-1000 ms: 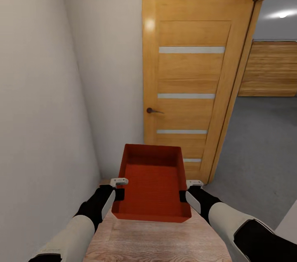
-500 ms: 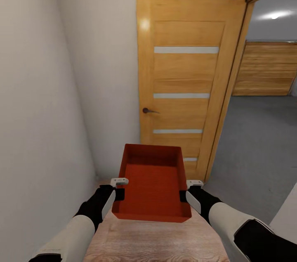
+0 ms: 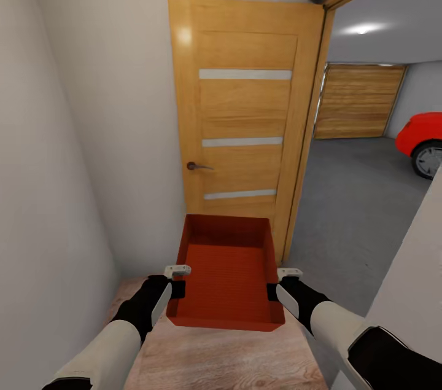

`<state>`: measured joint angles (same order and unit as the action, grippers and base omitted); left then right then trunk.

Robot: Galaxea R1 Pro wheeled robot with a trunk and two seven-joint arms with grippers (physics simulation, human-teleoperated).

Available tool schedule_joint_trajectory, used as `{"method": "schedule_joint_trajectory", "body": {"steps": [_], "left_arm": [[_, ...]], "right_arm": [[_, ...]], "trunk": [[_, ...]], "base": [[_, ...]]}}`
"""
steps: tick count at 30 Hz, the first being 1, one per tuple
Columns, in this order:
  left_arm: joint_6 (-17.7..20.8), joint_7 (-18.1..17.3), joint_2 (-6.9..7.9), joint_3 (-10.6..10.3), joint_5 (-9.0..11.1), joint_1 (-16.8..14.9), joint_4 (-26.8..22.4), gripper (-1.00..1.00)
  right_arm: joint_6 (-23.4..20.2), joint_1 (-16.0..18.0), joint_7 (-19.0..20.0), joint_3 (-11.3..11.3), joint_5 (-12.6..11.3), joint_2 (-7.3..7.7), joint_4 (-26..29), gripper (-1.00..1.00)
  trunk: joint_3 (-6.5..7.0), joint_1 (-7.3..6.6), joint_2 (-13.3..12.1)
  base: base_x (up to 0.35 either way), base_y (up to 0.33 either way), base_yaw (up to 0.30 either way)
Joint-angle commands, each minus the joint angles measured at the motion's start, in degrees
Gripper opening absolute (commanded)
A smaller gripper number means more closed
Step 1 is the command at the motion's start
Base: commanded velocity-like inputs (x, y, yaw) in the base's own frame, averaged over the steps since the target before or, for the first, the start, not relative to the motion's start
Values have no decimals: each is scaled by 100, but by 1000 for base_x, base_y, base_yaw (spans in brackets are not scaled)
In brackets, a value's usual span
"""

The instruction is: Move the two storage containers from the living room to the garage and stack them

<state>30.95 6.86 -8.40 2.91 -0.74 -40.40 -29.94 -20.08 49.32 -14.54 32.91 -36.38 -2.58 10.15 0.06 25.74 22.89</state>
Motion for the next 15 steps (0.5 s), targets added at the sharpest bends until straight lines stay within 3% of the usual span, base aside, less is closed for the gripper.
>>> {"method": "schedule_joint_trajectory", "body": {"steps": [1, 15], "left_arm": [[41, 31, 14, 42, -128, -3, -67, -100], [43, 18, 16, 43, -119, -3, -65, -100]], "right_arm": [[-14, -2, -31, 330, -244, 3, 4, -100], [-14, -2, -31, 330, -246, 3, 4, -100]], "trunk": [[-3, 5, 3], [-3, 5, 3]], "base": [[210, 210, -285], [225, 228, -285]]}}
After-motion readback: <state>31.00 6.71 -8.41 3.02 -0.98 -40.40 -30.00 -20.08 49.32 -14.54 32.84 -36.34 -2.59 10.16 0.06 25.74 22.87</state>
